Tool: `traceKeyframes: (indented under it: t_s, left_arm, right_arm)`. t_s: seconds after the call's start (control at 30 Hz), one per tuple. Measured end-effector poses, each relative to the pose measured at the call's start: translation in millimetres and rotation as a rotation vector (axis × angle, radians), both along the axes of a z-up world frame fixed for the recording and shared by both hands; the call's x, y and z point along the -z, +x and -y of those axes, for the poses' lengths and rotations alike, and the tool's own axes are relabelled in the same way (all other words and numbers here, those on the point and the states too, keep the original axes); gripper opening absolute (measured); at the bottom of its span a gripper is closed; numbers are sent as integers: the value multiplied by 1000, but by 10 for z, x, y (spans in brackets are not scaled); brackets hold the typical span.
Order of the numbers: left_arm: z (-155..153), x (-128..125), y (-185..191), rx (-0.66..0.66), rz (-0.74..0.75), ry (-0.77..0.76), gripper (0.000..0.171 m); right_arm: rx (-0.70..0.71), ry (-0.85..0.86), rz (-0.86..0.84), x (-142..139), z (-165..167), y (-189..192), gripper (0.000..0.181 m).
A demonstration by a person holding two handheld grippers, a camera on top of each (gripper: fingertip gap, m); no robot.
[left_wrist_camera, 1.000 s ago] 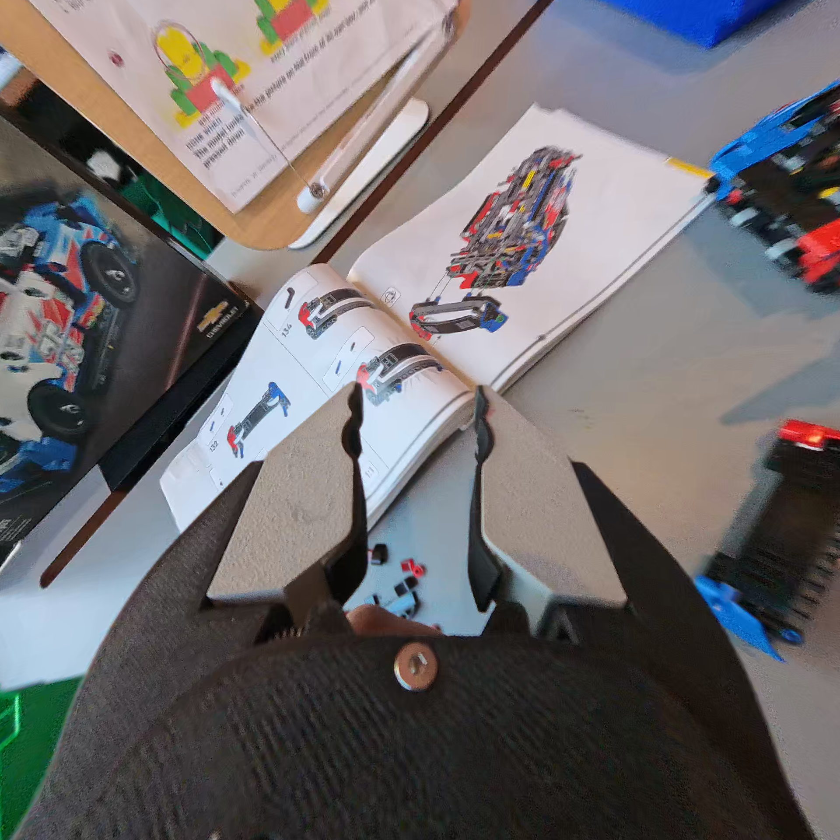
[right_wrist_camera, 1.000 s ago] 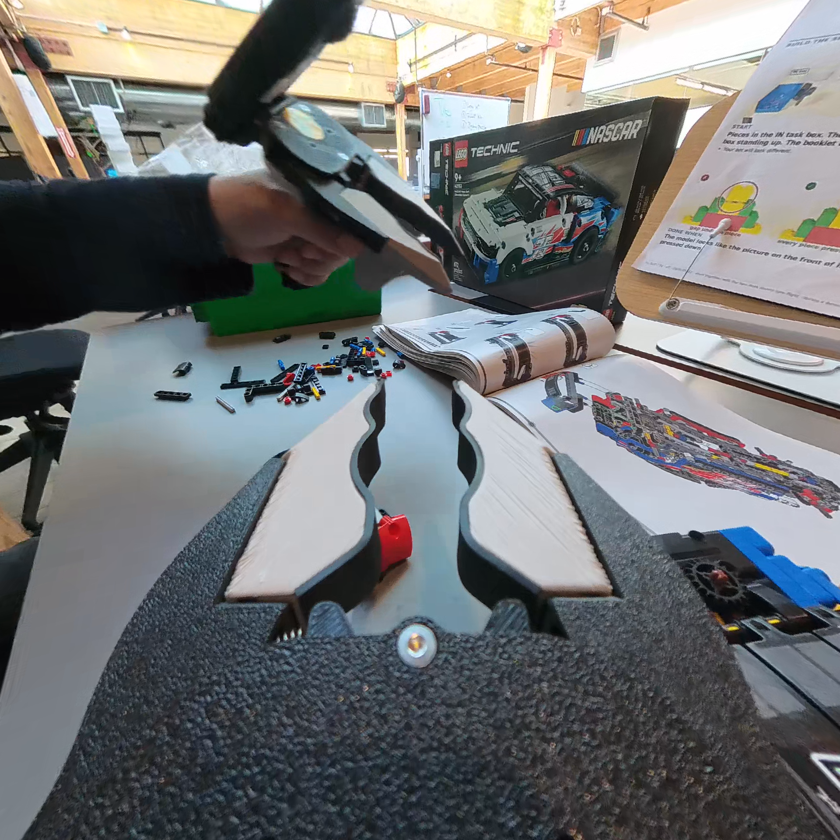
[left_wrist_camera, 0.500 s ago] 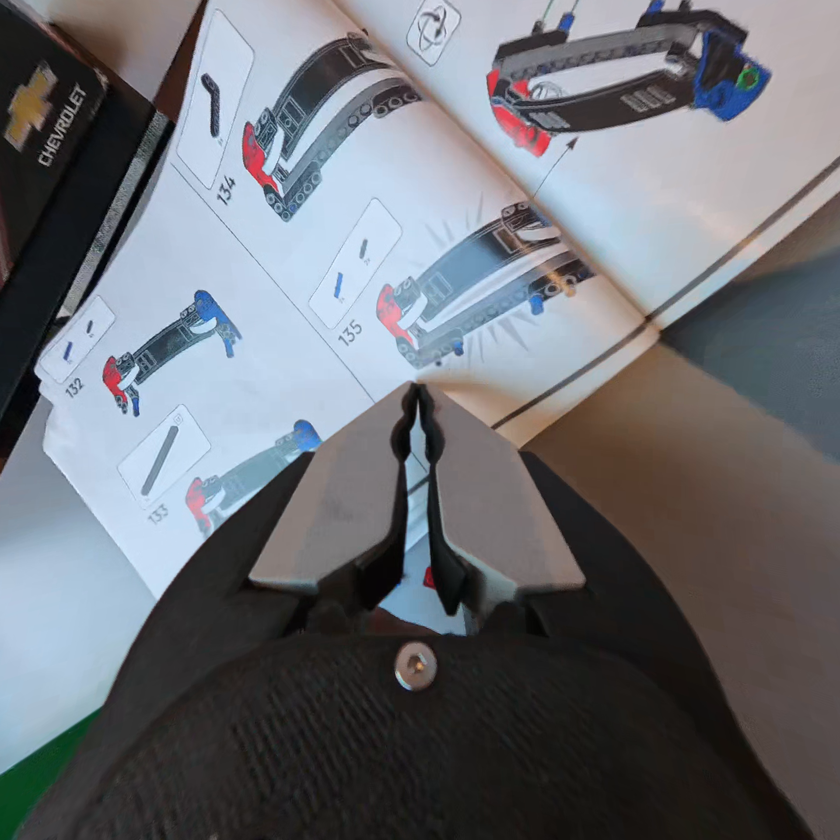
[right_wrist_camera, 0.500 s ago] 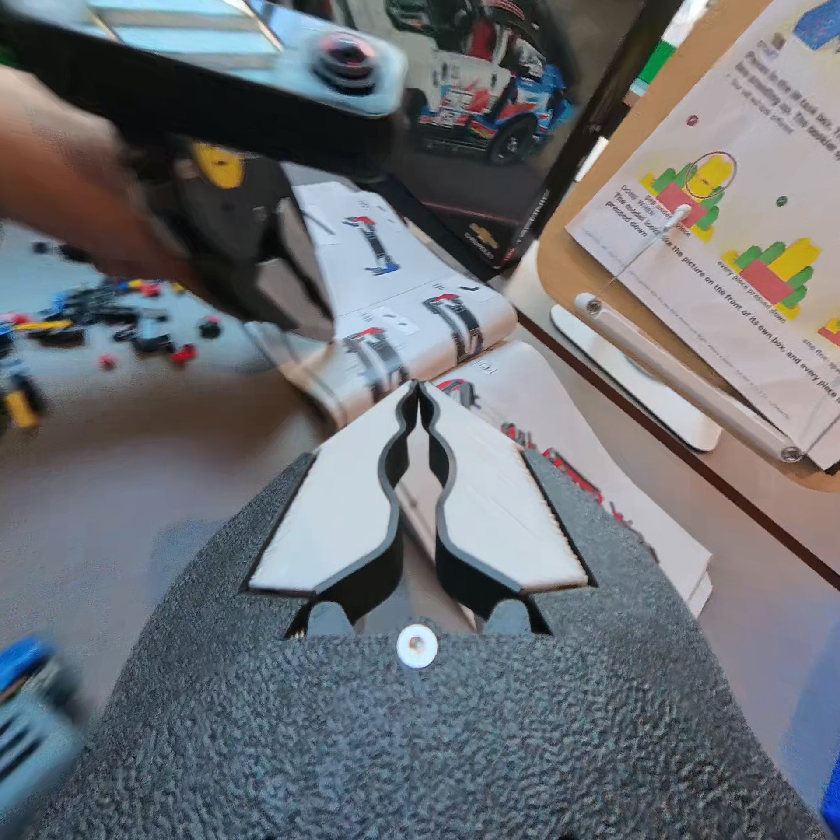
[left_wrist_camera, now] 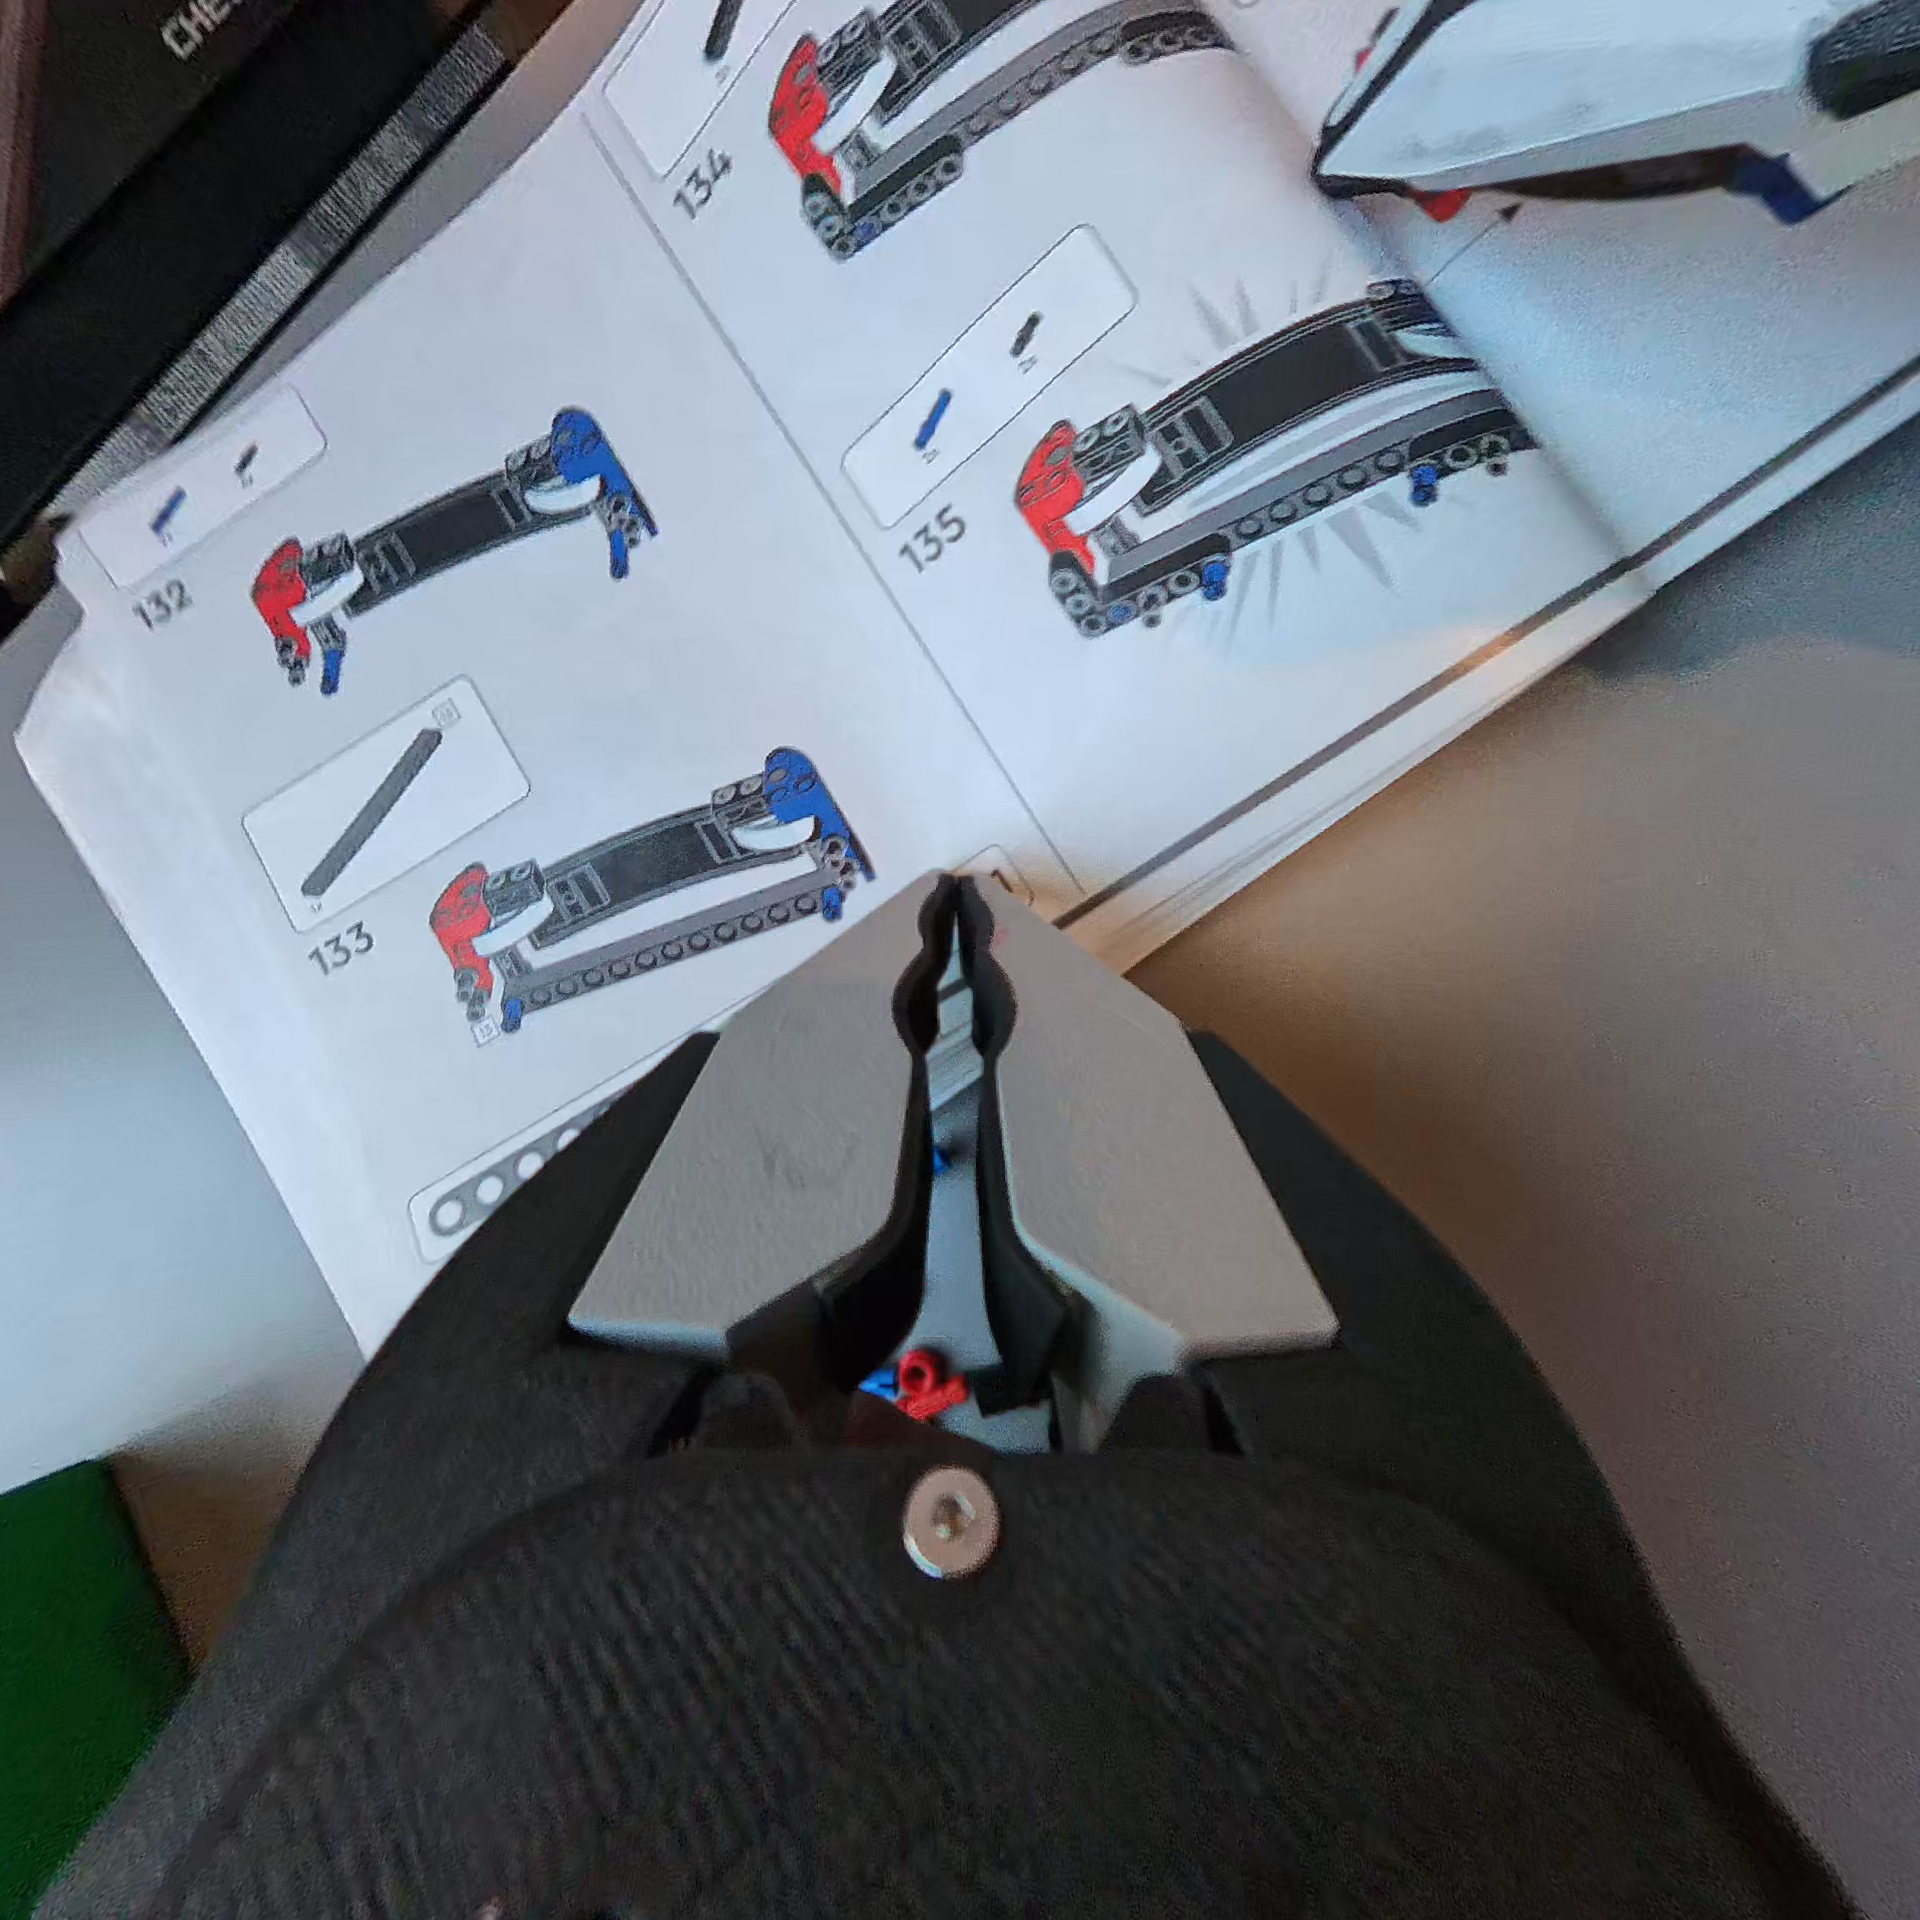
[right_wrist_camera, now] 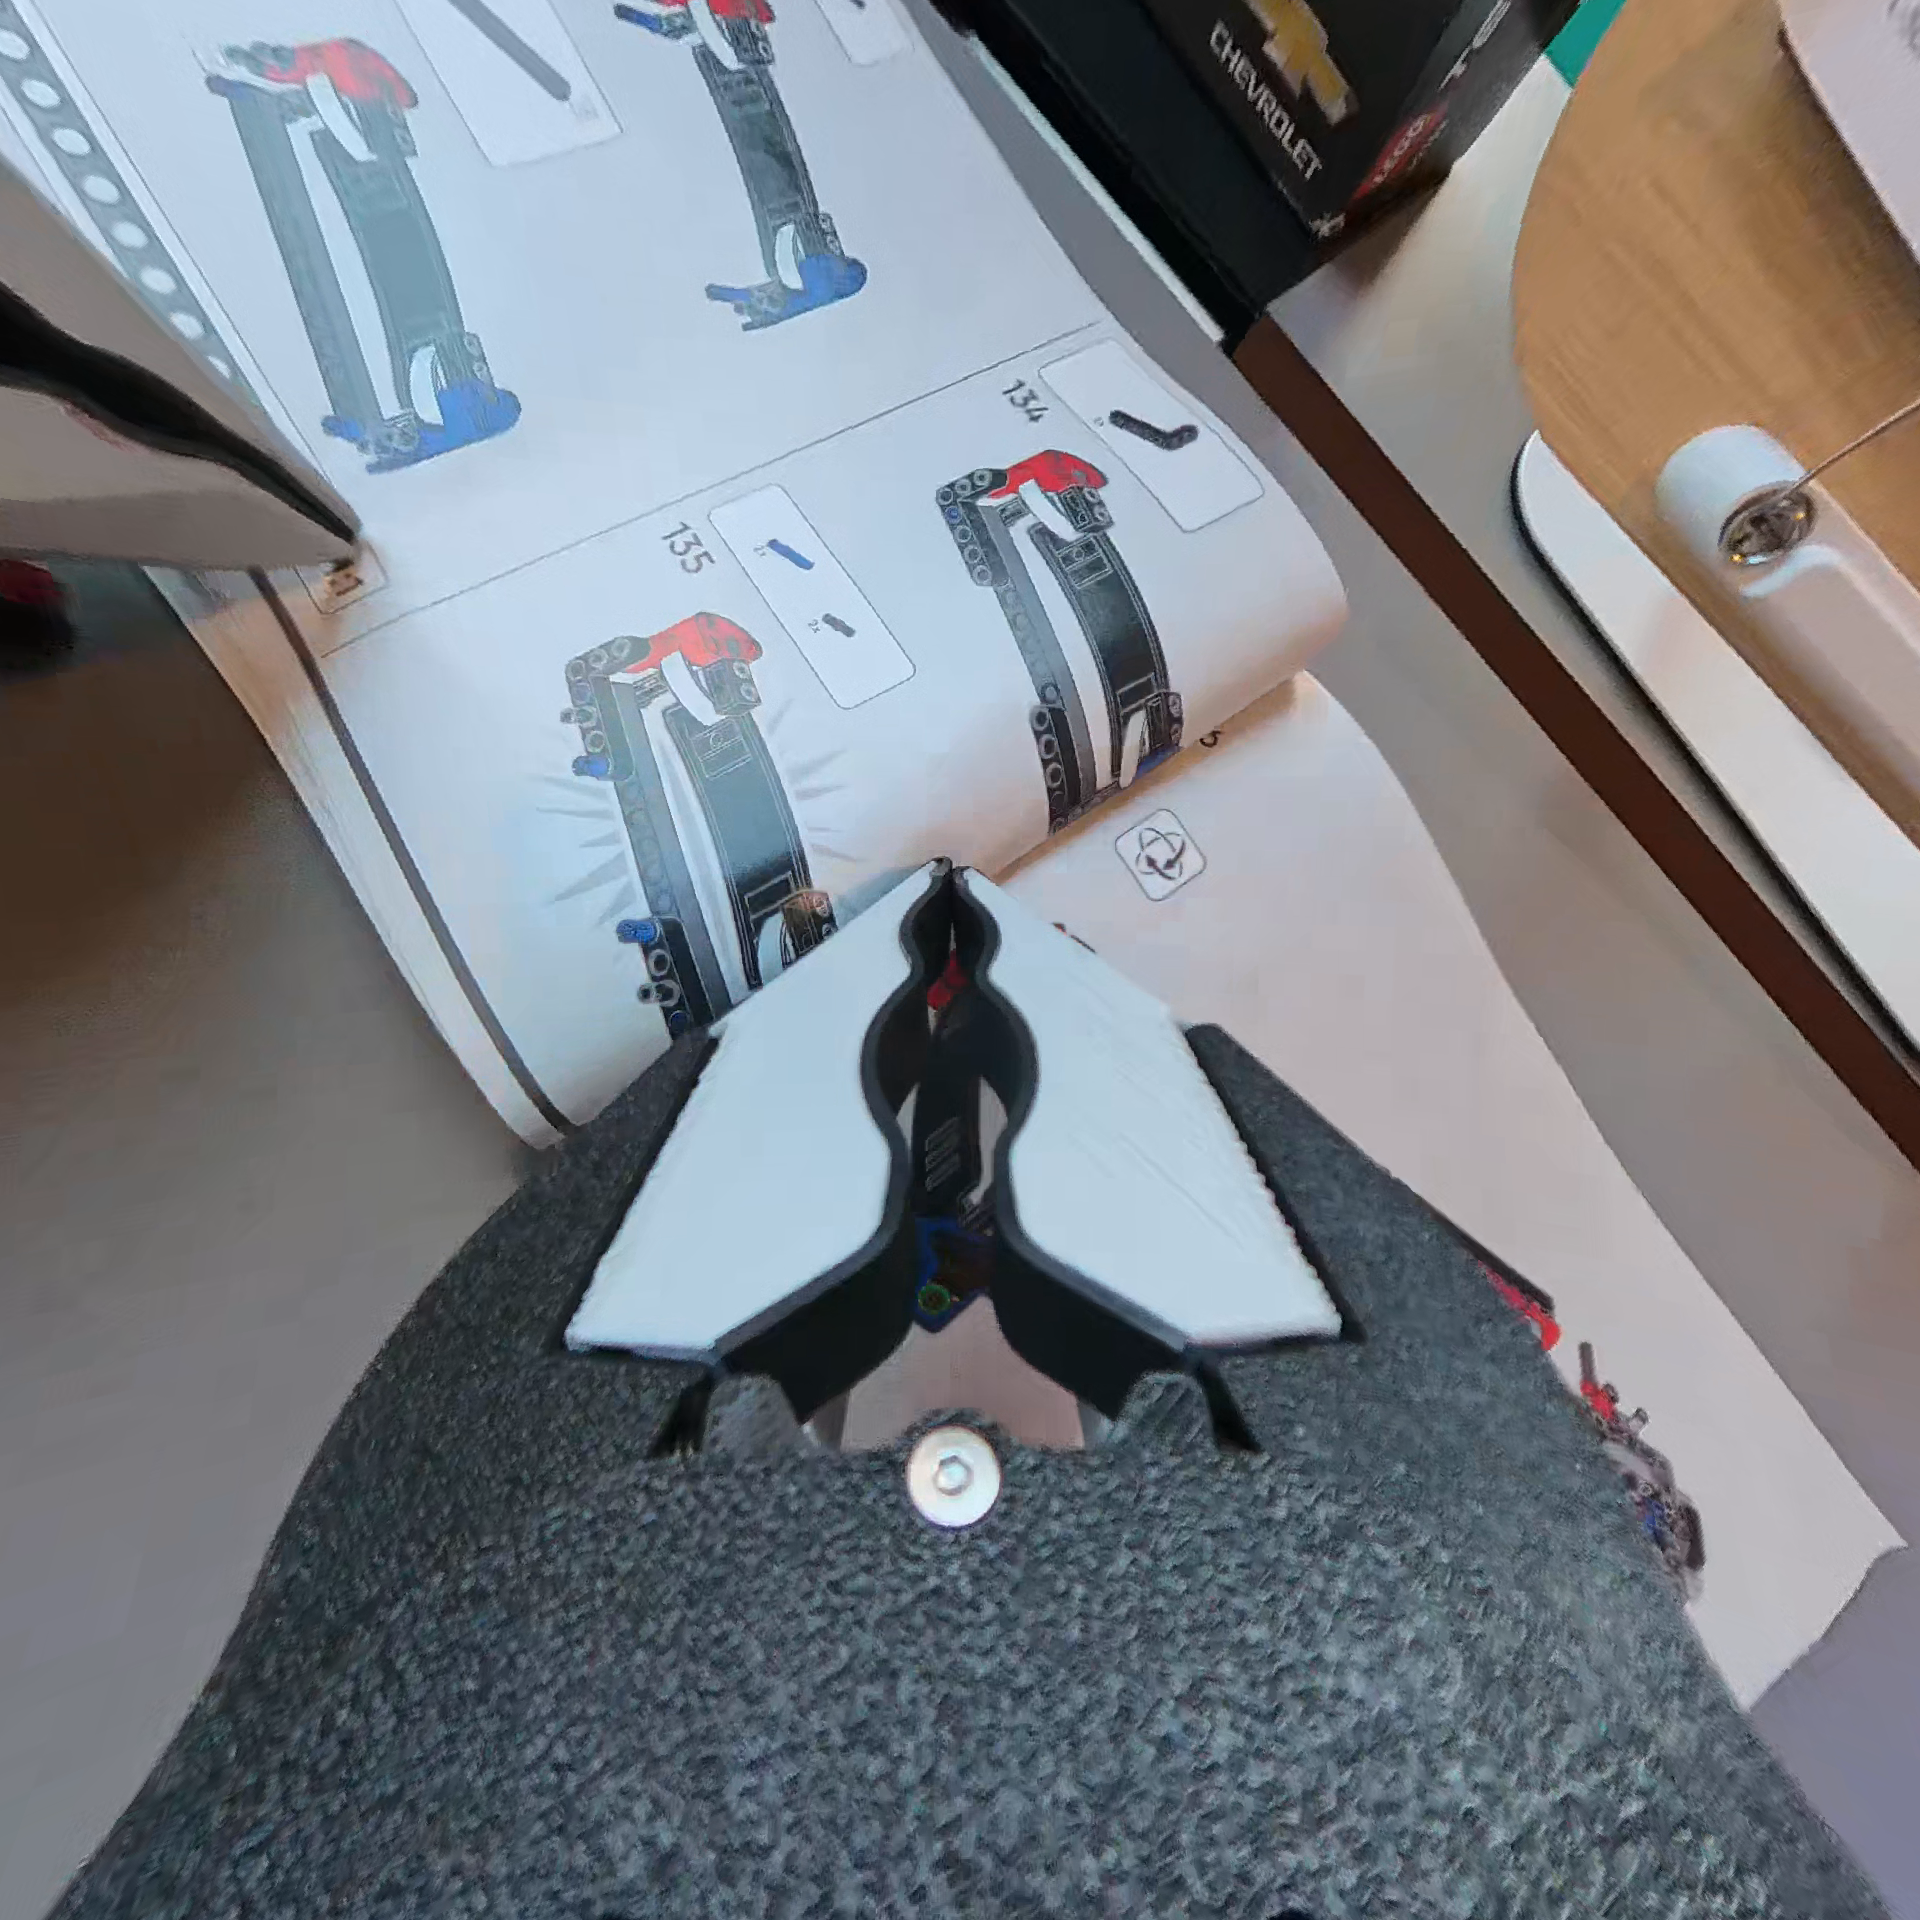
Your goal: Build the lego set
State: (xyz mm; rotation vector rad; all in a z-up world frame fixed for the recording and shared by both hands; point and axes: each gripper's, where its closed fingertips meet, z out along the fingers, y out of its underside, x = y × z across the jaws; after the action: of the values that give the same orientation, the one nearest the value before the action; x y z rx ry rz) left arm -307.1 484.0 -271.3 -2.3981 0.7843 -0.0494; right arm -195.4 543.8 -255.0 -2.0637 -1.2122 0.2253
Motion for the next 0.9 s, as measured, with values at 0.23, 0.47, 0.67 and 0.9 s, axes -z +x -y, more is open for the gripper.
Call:
traceKeyframes:
  t_s: [0.23,0.47,0.67,0.9]
  left_arm:
    - [8,-1,-15,-3,26,-6,0]
    - [13,-4,-28,-5,41,-18,0]
    - [26,-5,-145,-34,23,-30,0]
    - [21,-19,-140,-61,-25,9,0]
  right_arm:
    - [-17,-33,113,152,7,83,0]
    - [8,-73,0,182,21,130,0]
    - [15,-133,-80,198,20,129,0]
    - [28,-87,-52,162,19,120,0]
